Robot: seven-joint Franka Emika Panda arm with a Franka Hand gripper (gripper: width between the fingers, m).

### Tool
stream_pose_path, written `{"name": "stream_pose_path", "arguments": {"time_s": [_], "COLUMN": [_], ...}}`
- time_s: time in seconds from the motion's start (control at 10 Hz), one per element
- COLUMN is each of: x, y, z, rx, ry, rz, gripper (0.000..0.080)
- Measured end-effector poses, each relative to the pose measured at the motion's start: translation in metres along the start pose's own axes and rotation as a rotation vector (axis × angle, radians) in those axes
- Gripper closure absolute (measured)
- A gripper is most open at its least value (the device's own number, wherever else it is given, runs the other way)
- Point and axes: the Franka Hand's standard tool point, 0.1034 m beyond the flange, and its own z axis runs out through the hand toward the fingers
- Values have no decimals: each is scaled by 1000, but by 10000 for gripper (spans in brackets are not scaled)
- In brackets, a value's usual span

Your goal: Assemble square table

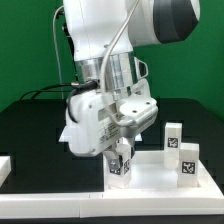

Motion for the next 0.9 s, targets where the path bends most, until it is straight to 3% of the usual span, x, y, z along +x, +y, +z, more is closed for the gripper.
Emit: {"name": "stream_pose_path", "arguments": {"time_s": [0.1,0.2,0.3,0.4,0.5,0.9], "x": [-1,-4,-5,-5,-3,-1], "y": [2,5,7,7,7,6], "z": [1,2,2,1,1,1], "rx": [-4,-14,-27,-36,-41,-48], "ry": [3,2,-1,-7,-13,-7], "rz": [-78,-163,-314,-482,-701,-986], "gripper": [509,300,300,178,158,150]}}
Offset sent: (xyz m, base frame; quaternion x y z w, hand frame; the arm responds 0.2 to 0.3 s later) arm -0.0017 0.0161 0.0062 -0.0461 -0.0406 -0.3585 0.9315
